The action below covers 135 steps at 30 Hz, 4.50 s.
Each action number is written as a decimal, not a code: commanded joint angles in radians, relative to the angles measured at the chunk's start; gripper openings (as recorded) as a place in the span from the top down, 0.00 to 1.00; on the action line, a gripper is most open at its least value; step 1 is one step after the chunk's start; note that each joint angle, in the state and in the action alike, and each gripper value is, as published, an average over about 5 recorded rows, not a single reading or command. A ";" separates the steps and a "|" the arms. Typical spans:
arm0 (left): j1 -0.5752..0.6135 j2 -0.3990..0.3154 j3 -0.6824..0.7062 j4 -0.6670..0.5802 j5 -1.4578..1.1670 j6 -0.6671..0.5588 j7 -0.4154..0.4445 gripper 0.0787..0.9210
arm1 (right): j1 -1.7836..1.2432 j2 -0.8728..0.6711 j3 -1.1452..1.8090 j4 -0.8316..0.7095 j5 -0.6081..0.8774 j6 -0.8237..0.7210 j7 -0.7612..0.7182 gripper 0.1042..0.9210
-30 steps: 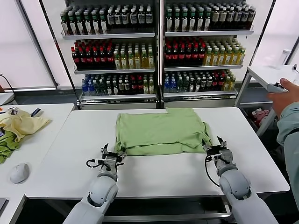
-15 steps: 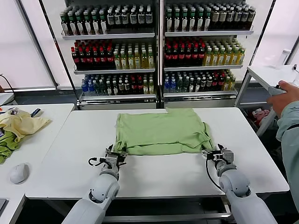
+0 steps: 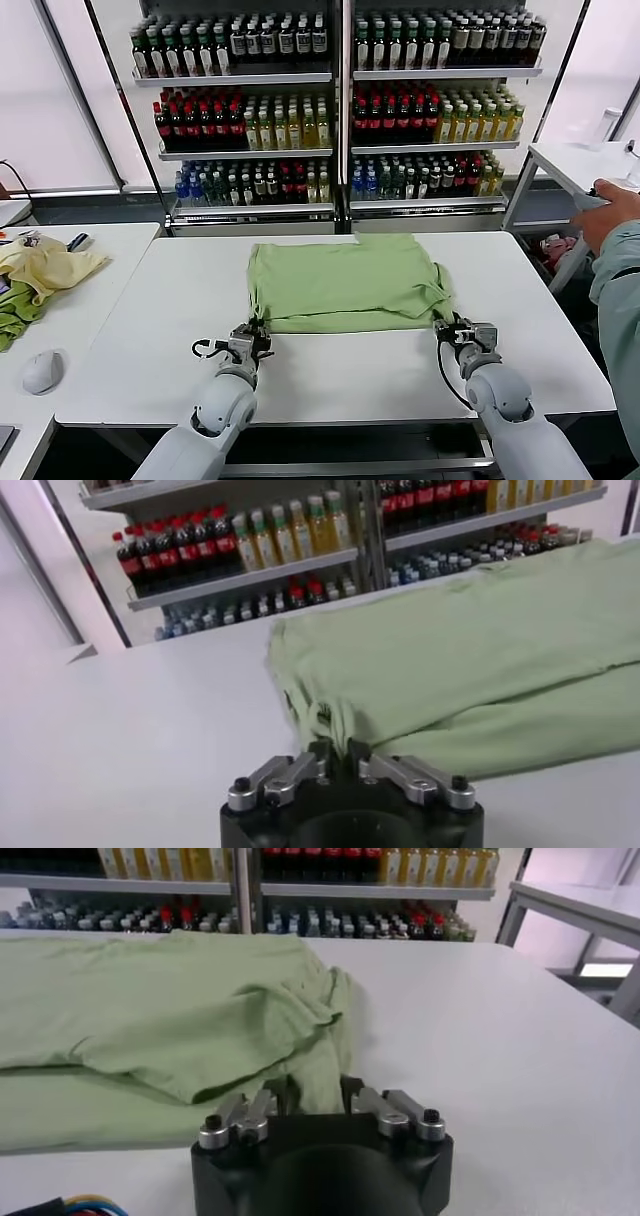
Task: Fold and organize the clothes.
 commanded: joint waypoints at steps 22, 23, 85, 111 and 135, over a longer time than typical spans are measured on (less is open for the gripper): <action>0.412 0.150 -0.096 -0.434 -0.004 0.019 -0.011 0.96 | -0.447 -0.075 0.147 0.443 -0.104 0.009 -0.011 0.92; 0.444 0.156 -0.105 -0.455 0.001 0.018 -0.012 0.96 | -0.470 -0.073 0.155 0.458 -0.116 0.010 -0.011 0.92; -0.234 0.099 0.034 0.150 -0.165 0.022 -0.012 0.12 | 0.462 0.066 -0.221 -0.254 -0.021 -0.041 0.030 0.12; -0.275 0.082 0.055 0.208 -0.301 0.024 0.010 0.12 | 0.608 0.237 -0.218 -0.644 -0.074 -0.038 -0.065 0.12; -0.255 0.080 0.056 0.204 -0.377 0.018 0.015 0.65 | 0.582 0.234 -0.208 -0.649 -0.071 -0.041 -0.151 0.76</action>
